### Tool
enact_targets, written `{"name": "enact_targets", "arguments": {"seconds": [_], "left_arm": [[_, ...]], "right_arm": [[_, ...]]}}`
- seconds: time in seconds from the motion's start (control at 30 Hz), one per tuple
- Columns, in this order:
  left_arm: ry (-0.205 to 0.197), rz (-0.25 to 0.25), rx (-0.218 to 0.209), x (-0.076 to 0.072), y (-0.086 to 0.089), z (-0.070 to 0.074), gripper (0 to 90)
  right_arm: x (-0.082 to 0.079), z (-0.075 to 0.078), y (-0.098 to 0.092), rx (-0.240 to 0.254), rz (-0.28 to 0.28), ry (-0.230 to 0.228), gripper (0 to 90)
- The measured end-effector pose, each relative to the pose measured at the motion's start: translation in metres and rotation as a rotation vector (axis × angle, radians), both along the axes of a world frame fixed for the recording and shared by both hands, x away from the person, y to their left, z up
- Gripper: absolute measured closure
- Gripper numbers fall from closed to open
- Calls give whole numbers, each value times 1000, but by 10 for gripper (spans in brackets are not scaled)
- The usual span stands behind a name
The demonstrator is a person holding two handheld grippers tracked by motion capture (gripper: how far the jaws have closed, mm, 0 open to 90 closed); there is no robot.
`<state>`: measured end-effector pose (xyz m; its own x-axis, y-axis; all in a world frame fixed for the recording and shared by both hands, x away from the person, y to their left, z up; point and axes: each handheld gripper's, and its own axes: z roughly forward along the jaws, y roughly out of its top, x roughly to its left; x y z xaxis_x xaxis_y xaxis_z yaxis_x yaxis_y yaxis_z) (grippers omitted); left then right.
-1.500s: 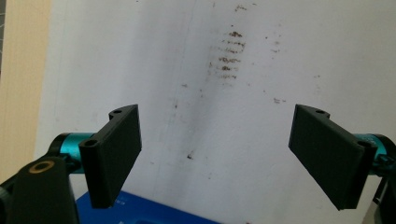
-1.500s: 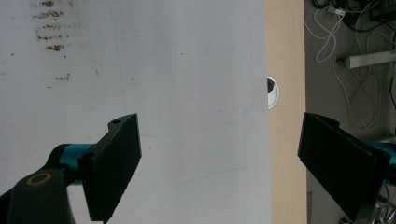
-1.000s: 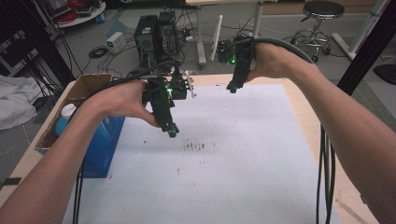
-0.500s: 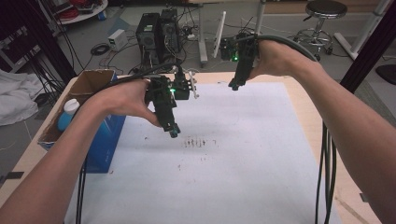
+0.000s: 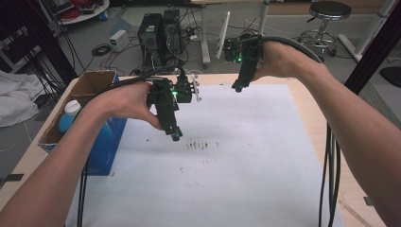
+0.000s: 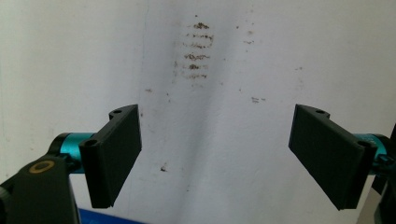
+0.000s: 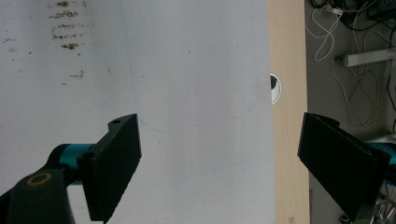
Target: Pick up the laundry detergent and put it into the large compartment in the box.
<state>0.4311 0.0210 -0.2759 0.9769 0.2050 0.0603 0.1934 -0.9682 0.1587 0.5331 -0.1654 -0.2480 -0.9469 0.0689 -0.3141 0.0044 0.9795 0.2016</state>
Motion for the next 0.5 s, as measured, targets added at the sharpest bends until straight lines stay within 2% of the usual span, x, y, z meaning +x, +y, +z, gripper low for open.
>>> {"name": "enact_targets", "arguments": {"seconds": [0.5], "left_arm": [[-5,-1,-3,-2,-1,0,172]], "right_arm": [[-2,0,-2,-7,4,-1,126]]}}
